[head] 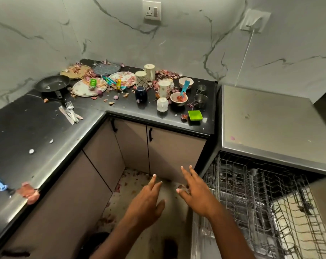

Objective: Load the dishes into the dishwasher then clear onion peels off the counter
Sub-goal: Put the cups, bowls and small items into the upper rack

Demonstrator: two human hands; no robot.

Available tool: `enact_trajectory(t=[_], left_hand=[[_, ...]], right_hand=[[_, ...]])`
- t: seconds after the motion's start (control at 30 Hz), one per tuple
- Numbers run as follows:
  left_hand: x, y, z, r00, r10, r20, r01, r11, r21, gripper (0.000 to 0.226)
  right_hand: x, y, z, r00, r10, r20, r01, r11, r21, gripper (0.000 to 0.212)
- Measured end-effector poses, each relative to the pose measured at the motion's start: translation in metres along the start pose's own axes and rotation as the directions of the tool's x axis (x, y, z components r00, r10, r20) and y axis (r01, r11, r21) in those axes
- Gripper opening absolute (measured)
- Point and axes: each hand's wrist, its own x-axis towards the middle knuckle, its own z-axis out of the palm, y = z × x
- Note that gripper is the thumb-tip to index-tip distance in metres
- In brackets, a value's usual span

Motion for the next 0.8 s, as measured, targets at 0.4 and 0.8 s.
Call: enact_trajectory(t=[0.4, 0.8], left_hand=[[0.175, 0.009, -0.048, 0.999, 0.042, -0.016, -0.042, 0.999, 0.009, 0.067], [0.324, 0.013, -0.094, 0.985, 0.011, -0.174, -0.023, 0.998, -0.067, 0.068]], right_hand=[[0.14, 0.032, -0.083, 0.997, 0.001, -0.083, 0.003, 0.999, 0.045, 0.081], [0.242, 0.062, -0.131, 0.996, 0.009, -0.09, 0.013, 0.97, 0.243, 0.075]])
